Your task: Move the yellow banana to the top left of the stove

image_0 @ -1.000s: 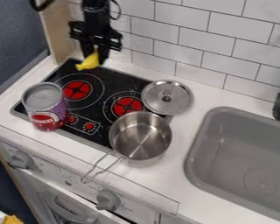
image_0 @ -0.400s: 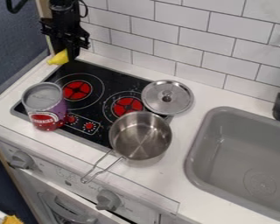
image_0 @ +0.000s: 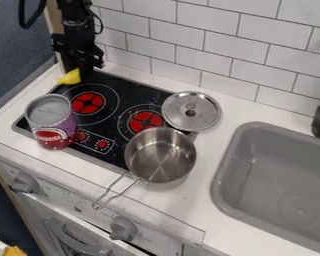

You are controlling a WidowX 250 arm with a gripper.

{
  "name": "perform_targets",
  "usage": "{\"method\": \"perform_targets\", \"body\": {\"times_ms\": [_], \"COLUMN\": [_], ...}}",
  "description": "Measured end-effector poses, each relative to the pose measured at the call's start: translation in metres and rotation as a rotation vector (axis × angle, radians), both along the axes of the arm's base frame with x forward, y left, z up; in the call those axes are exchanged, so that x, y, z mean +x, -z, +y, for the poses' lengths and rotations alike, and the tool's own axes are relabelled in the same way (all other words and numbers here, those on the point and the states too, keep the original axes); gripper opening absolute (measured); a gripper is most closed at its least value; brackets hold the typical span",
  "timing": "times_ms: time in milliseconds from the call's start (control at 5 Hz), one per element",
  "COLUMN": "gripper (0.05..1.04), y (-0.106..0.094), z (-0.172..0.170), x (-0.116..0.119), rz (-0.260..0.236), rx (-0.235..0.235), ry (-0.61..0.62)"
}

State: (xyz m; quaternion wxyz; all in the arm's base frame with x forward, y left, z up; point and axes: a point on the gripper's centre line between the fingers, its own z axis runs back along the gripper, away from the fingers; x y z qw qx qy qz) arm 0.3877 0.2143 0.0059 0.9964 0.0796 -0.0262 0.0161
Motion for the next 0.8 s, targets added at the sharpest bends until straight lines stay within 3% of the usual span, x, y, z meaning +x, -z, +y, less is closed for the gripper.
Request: {"method": "perform_targets", "body": {"times_ms": [200, 400, 600, 800], "gripper": [0.369, 0.432, 0.746, 0.989], "y": [0.0017, 0.0048, 0.0047, 0.0047], "z": [0.0056, 0.0035, 0.0029, 0.0036], "x": [0.0002, -0.0007, -0.0028, -0.0029], "rz": [0.007, 0.010, 0.021, 0.020], "rx": [-0.002, -0.021, -0.032, -0.031], "ry": [-0.005, -0.019, -0.020, -0.019]}}
